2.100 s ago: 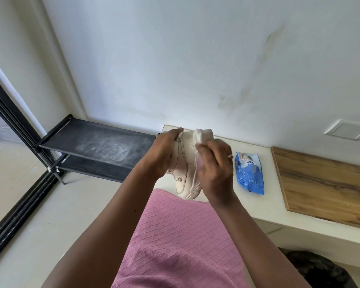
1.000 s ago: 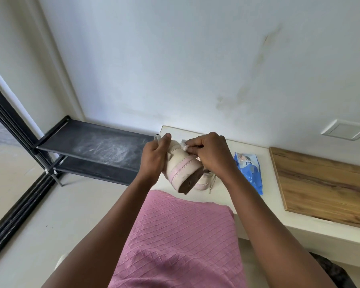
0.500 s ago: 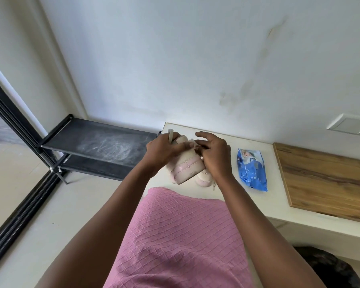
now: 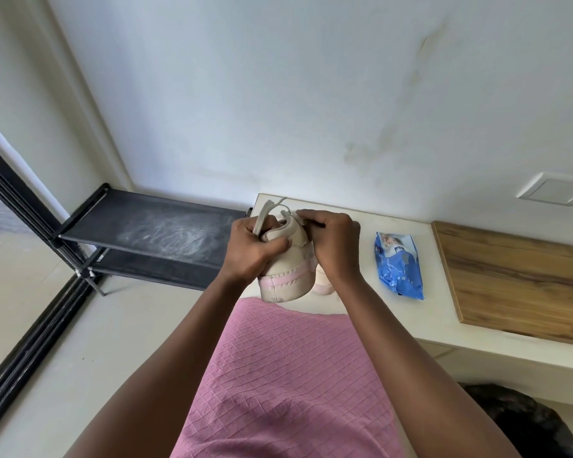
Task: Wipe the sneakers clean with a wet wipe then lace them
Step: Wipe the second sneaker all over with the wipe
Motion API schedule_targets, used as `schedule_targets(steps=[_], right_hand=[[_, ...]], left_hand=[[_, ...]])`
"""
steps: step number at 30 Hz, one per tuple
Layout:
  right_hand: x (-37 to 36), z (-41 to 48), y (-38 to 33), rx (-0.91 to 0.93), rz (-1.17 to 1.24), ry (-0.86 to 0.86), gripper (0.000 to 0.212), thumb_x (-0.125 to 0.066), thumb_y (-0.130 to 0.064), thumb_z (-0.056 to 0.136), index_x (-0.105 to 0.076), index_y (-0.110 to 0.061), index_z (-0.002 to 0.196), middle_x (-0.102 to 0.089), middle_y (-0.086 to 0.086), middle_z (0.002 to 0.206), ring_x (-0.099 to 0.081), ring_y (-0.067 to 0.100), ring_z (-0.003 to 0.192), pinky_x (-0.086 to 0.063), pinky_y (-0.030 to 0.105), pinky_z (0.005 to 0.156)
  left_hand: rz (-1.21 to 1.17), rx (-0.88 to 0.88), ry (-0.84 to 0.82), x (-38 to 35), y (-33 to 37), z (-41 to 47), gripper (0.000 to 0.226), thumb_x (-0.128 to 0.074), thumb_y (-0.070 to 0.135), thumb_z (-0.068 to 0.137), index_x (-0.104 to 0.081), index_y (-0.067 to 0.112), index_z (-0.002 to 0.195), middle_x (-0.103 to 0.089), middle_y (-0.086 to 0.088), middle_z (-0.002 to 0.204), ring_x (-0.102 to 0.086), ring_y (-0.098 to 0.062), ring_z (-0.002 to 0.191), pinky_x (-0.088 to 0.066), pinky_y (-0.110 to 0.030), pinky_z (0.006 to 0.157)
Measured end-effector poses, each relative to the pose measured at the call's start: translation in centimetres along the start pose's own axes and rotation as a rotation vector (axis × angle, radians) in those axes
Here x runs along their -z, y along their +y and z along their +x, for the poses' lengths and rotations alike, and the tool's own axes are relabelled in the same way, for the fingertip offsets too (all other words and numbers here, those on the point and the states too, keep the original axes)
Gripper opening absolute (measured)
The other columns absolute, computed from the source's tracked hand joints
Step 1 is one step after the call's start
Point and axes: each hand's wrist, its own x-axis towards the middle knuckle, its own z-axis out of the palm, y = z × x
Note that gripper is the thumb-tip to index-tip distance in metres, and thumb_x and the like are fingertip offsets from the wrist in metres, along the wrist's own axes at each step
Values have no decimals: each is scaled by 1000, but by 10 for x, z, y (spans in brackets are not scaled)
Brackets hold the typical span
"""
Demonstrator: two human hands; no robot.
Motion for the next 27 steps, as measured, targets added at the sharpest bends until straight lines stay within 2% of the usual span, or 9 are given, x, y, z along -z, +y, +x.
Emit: schedule_targets(steps=[3,5,8,12,15,18,20,22,27], right_hand=[[2,-17,-14,103,83,89,26,-61,7,78,-77,-12,86,-74,1,86,-67,7,83,-54,25,79],[-1,-36,-21,268,91,150,25,-62,13,73,-76,-7,80,-74,2,85,-62,-2,83,-48,9,80],[-7,-50,-16,414,11,229,23,-61,15,69,-74,-3,78,-74,5,85,-62,4,90,-41,-1,81],[-10,-22,-5,212,-3,212,26,-60,10,74,-76,-7,83,-74,5,85,-67,11,82,-45,4,77],[-12,5,-1,-14,-8,87,22,-60,4,79,-76,-9,87,-74,6,86,-68,16,84,-46,16,76],[-14,12,1,-116,-5,66,20,-61,0,80,-76,-10,86,-74,6,86,-68,17,86,-44,18,76],[-11,3,-2,-138,7,94,21,-59,0,79,-76,-11,85,-74,4,84,-65,14,79,-43,15,70],[-9,-16,-5,-109,42,143,25,-57,5,77,-76,-10,84,-73,2,81,-61,8,71,-39,5,63],[-12,-57,-12,43,53,269,22,-62,14,72,-73,-6,71,-74,1,82,-59,-1,85,-33,-6,66]], left_hand=[[-30,-56,64,3,0,2,19,-63,26,54,-48,22,44,-38,13,45,-33,-2,45,-27,-19,47],[-74,-83,114,4,-1,4,21,-62,24,55,-45,23,42,-35,15,43,-29,1,45,-25,-17,45],[-70,-120,106,5,-5,6,23,-61,21,56,-43,24,42,-33,15,44,-27,-2,46,-23,-19,45],[-63,-112,112,5,-9,2,29,-63,22,56,-40,7,46,-33,2,49,-30,-13,49,-23,-30,47],[5,-175,75,1,-8,0,13,-63,21,58,-53,21,49,-45,8,50,-43,-15,54,-36,-35,49],[144,-249,36,0,-6,2,21,-60,21,60,-53,4,50,-53,-24,55,-52,-27,57,-46,-42,58],[256,-311,25,-2,-2,3,35,-58,23,61,-49,-8,49,-48,-22,52,-49,-33,53,-43,-36,52],[312,-360,34,-3,1,4,36,-56,24,60,-44,-6,45,-40,-15,49,-43,-25,50,-39,-32,49],[256,-287,104,4,-13,13,38,-60,27,63,-57,-11,58,-54,-27,61,-52,-41,57,-42,-47,52]])
